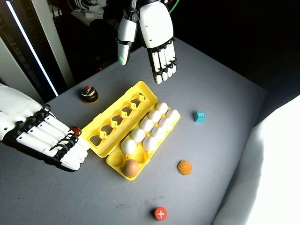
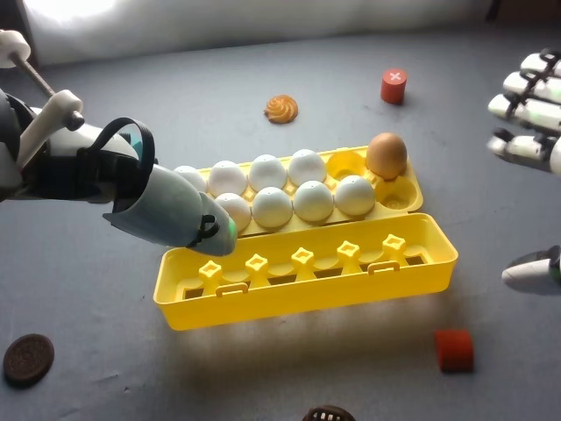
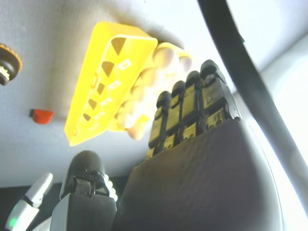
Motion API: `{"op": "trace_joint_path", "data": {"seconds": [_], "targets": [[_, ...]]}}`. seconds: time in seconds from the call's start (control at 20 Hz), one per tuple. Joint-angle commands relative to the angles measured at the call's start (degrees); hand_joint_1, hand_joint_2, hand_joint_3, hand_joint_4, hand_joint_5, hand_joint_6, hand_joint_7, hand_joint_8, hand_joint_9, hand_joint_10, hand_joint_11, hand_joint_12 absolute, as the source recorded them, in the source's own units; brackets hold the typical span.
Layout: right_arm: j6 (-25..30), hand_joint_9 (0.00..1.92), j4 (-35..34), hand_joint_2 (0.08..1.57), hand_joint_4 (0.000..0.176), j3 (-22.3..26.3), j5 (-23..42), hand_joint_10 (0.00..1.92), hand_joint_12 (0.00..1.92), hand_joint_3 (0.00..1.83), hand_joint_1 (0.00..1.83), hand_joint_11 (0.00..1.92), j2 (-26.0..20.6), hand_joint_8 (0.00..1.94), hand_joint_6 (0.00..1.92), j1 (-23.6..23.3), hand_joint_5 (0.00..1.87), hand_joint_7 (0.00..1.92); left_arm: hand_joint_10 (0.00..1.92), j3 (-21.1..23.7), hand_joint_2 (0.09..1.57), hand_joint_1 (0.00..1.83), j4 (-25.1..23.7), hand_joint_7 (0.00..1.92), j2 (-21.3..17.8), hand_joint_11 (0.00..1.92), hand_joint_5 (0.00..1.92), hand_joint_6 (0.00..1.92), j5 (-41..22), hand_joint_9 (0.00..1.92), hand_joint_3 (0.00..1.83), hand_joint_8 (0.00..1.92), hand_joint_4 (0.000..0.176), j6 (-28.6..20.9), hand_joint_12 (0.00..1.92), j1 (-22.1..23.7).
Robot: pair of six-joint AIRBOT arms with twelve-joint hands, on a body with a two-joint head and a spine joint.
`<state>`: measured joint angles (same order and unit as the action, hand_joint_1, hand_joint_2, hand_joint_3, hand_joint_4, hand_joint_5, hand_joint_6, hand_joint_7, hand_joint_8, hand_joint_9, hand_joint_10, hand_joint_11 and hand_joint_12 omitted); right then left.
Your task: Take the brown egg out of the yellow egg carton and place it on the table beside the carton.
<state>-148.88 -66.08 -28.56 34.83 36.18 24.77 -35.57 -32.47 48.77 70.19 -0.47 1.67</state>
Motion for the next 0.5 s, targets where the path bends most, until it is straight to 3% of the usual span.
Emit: {"op": "trace_joint_path", "data": {"seconds": [0.0,0.05,0.1,0.2,0.25,0.3,0.45], "targets": [[0.7,0.00,2.7,0.78,0.045,-0.1,5.6,0.00,0.00,0.00,0.24,0.00,-0.2,0.00,0.03,-0.8,0.73,0.00,0.00,0.0,1.16,0.00,-2.9,0.04,-0.1,0.00,0.06,0.00,-1.3,0.01,0.02,0.00,0.000,-0.1,0.00,0.3],[1.4,0.00,2.7,0.79,0.046,-0.1,6.4,0.00,0.00,0.00,0.24,0.00,-0.1,0.00,0.04,-1.2,0.75,0.00,0.00,0.1,1.16,0.00,-2.6,0.05,-0.1,0.00,0.07,0.00,-1.3,0.02,0.02,0.00,0.000,-0.1,0.00,0.3],[2.0,0.00,2.7,0.79,0.060,-0.3,7.5,0.00,0.00,0.00,0.26,0.00,0.3,0.00,0.04,-1.8,0.75,0.00,0.00,0.1,1.16,0.00,-2.4,0.04,-0.1,0.00,0.05,0.00,-1.3,0.01,0.02,0.00,0.000,-0.1,0.00,0.3],[2.5,0.00,2.7,0.78,0.097,-1.0,8.2,0.00,0.00,0.00,0.29,0.00,1.4,0.00,0.03,-3.7,0.77,0.00,0.00,0.1,1.16,0.00,-2.3,0.02,-0.1,0.00,0.04,0.01,-1.3,0.00,0.01,0.01,0.000,-0.1,0.00,0.3],[2.8,0.00,2.7,0.80,0.128,-1.6,8.2,0.00,0.00,0.00,0.34,0.00,2.2,0.00,0.04,-4.9,0.78,0.00,0.01,0.1,1.17,0.00,-2.3,0.05,-0.1,0.00,0.05,0.01,-1.3,0.02,0.01,0.01,0.000,-0.1,0.00,0.3],[4.2,0.00,2.7,0.78,0.130,-2.7,8.2,0.00,0.00,0.00,0.53,0.00,3.5,0.00,0.02,-6.2,0.85,0.00,0.00,0.1,1.18,0.00,-2.3,0.04,-0.1,0.00,0.03,0.00,-1.3,0.01,0.02,0.01,0.000,-0.2,0.00,0.3],[5.2,0.00,2.7,0.82,0.114,-5.8,8.2,0.00,0.00,0.01,0.61,0.00,6.5,0.00,0.02,-7.8,0.86,0.00,0.01,0.0,1.18,0.00,-2.3,0.06,-0.1,0.00,0.05,0.01,-1.3,0.03,0.01,0.01,0.000,-0.3,0.00,0.4]]}}
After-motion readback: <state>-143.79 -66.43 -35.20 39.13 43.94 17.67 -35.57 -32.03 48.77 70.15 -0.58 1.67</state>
